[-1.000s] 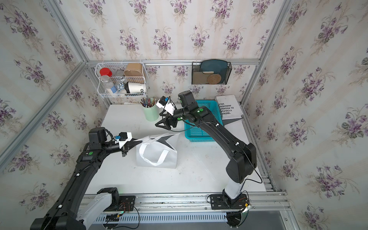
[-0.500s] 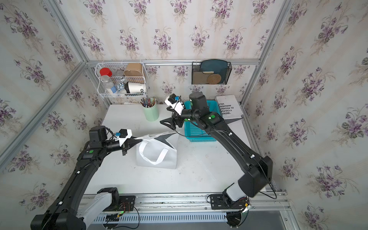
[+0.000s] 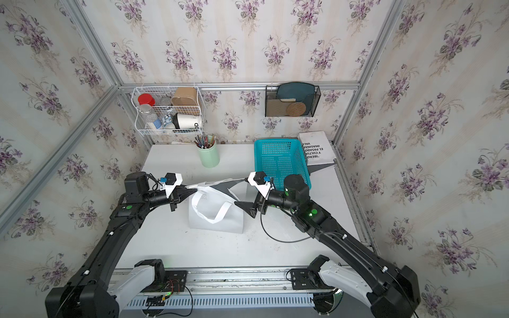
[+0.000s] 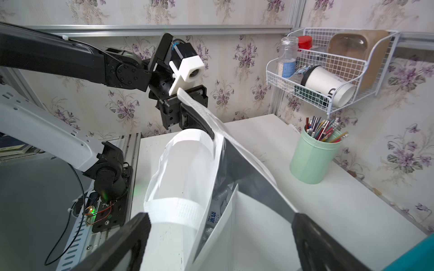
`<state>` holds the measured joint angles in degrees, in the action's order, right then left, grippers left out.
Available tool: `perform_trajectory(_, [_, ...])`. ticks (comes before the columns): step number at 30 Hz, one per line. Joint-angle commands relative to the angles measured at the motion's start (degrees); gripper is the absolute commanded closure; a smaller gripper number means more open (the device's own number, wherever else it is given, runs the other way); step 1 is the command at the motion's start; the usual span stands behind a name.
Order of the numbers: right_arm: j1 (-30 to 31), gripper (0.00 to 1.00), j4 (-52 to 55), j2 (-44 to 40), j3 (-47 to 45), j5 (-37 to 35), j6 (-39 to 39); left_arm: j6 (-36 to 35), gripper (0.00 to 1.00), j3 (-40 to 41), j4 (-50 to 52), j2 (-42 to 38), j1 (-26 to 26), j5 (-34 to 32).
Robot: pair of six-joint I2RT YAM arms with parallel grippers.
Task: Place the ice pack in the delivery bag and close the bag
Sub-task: Adjust the delivery bag at the center of the board.
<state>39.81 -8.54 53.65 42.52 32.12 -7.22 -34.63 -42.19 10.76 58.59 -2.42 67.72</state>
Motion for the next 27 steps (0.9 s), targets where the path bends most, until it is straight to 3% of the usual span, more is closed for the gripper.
perform_trajectory(1, [2.1,0.0,-9.6,-4.5,-6.2,-7.5,5.5,3.0,1.0,-0.2,-4.1,0.7,-0.1,1.1])
perform_trajectory(8, [8.3,0.0,-16.3,0.3,-12.2,-20.3,8.1,3.0,1.0,-0.9,-3.3,1.7,-0.1,2.7])
perform_trajectory(11, [8.0,0.07,-20.5,4.2,-12.8,-27.1,11.0,1.6,1.0,-1.1,-1.3,1.8,-0.1,4.1])
perform_trajectory(13, [7.0,0.26,-22.0,6.6,-12.2,-26.2,9.9,0.3,1.0,-1.2,0.5,1.9,-0.1,5.1])
perform_trajectory(16, [4.8,0.69,-24.4,10.0,-10.6,-23.1,9.7,-0.8,1.0,-1.3,2.0,2.1,-0.2,6.8])
perform_trajectory(18, [3.1,0.82,-25.1,12.0,-9.5,-21.6,9.5,-1.3,1.0,-1.5,2.9,2.6,-0.3,7.7])
perform_trajectory(21, [0.8,0.84,-26.8,13.3,-9.0,-21.1,10.3,-1.9,1.0,-2.0,3.9,3.1,-0.6,8.3])
perform_trajectory(27, [-1.0,0.48,-27.9,17.3,-7.3,-16.0,9.9,-1.7,1.0,-2.9,4.0,4.9,-0.9,10.7])
